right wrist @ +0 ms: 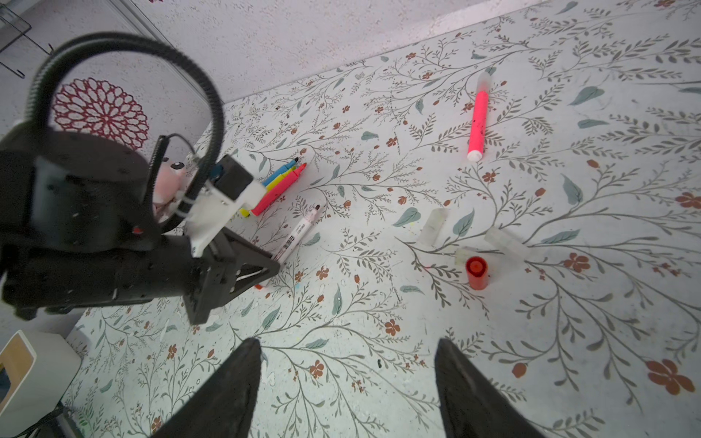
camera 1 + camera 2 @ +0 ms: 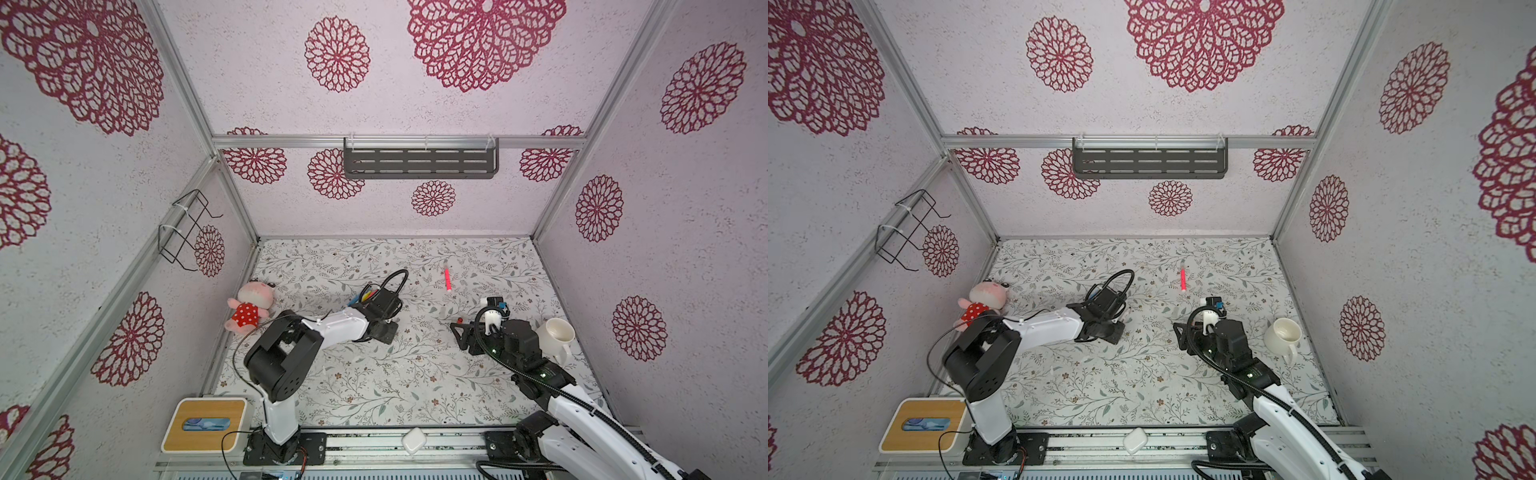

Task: Insert the pens into the pen caps
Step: 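Grasp the white marker with the left gripper and lift it upright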

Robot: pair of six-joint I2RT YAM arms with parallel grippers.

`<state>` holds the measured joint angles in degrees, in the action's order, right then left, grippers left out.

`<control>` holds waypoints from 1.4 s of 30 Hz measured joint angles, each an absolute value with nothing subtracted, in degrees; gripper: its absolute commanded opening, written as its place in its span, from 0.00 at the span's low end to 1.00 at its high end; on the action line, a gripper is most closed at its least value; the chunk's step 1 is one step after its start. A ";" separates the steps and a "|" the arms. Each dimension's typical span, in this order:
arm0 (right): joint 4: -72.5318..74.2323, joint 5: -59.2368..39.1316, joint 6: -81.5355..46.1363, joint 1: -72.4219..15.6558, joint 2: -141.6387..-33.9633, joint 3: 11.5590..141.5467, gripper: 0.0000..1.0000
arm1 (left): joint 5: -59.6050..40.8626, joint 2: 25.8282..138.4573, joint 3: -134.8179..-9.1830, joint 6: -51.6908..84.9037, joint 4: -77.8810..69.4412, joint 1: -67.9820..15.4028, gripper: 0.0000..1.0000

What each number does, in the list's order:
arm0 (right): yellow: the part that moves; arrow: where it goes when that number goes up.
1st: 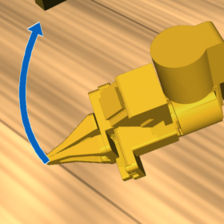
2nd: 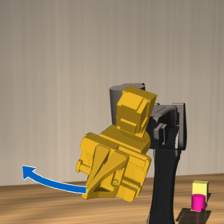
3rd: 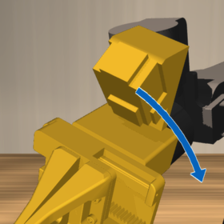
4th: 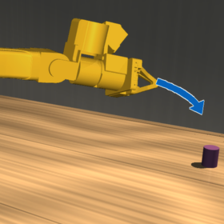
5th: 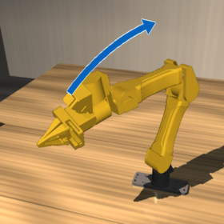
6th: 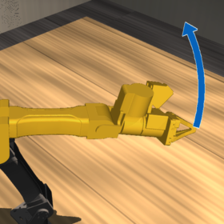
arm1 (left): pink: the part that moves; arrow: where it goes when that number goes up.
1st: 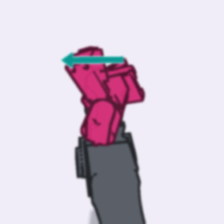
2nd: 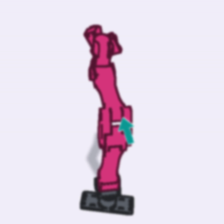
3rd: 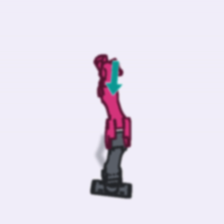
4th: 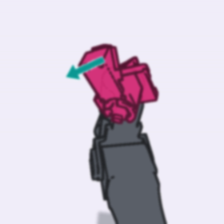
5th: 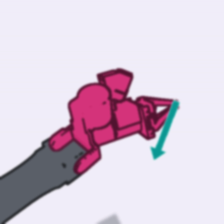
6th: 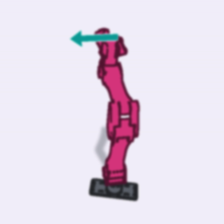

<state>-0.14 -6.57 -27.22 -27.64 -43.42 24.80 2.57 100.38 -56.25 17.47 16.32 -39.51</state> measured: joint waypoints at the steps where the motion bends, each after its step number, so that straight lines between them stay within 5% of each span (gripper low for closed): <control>1: 0.21 -7.01 -27.40 -27.64 -43.55 24.69 0.76 | 0.08 96.75 -52.64 18.24 13.17 -39.22 0.00; 12: 14.35 -21.45 -33.28 -28.51 -56.97 21.78 0.77 | -18.46 87.24 -43.70 25.50 -11.33 -39.64 0.01; 28: 29.80 -27.31 -38.63 -30.37 -68.01 26.04 0.67 | -23.18 86.94 -43.03 28.73 -15.46 -44.53 0.01; 32: 32.05 -27.31 -39.57 -30.61 -70.00 26.37 0.55 | -24.45 88.23 -43.79 29.04 -15.68 -45.71 0.01; 36: 33.19 -26.76 -41.25 -30.63 -70.39 26.30 0.18 | -25.63 89.19 -43.97 29.15 -15.86 -46.39 0.01; 39: 33.78 -26.06 -42.48 -30.74 -70.11 25.89 0.08 | -26.41 89.67 -44.14 29.19 -16.38 -46.46 0.03; 42: 33.93 -25.54 -42.72 -30.81 -69.91 25.43 0.05 | -26.76 90.35 -44.21 29.47 -16.88 -46.46 0.26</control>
